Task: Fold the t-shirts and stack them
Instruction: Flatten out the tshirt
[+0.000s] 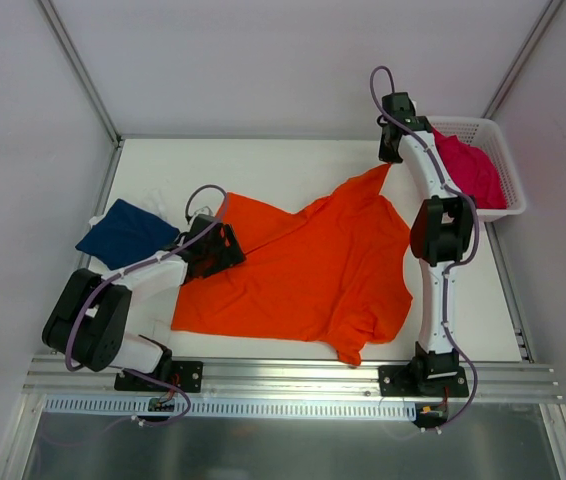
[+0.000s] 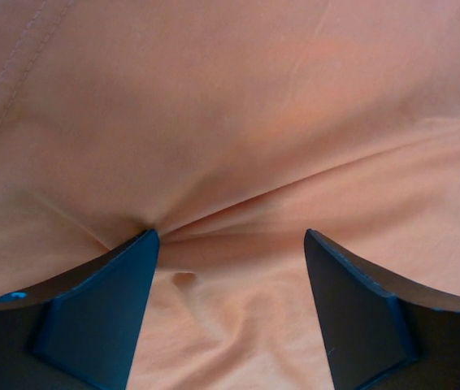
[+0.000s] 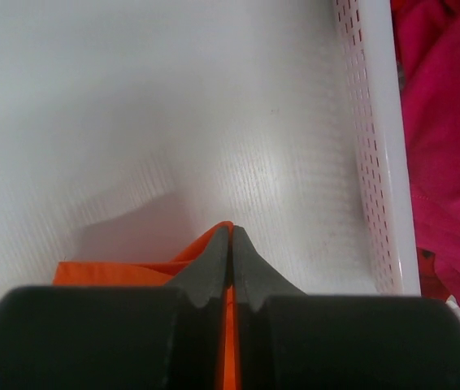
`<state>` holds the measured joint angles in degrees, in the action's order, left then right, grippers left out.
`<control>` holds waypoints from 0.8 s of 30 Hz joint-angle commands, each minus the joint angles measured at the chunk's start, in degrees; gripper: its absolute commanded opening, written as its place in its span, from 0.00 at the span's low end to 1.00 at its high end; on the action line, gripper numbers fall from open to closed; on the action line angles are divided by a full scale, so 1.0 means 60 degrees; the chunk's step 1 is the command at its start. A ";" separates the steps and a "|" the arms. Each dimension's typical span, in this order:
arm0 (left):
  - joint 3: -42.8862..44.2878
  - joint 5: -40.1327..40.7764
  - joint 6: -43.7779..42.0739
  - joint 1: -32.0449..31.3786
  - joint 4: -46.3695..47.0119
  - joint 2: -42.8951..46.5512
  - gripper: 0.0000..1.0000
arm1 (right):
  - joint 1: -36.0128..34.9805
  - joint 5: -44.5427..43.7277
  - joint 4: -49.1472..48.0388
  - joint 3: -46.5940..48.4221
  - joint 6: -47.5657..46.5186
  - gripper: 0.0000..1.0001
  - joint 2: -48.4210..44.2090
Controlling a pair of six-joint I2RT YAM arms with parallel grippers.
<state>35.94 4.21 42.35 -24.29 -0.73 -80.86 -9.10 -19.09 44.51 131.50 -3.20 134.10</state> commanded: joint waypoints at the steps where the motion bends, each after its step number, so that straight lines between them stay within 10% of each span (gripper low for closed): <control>1: -0.0468 0.0250 0.0295 0.0021 -0.1797 0.0072 0.73 | 0.0227 -0.0349 0.0169 0.0744 0.0036 0.01 0.0178; 10: 0.2355 0.2535 -0.1327 0.0196 -0.1914 0.1042 0.77 | 0.0375 -0.0070 0.0053 0.0555 0.0036 0.00 0.0296; 24: 0.7528 0.2097 -0.2238 0.1193 -0.1929 -0.4626 0.76 | 0.0360 0.0662 -0.0343 -0.0236 0.0211 0.01 -0.0055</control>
<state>77.12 17.04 31.20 -17.21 -10.61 -104.90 -7.09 -16.60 43.27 130.45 -2.96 136.68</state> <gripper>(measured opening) 0.762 0.017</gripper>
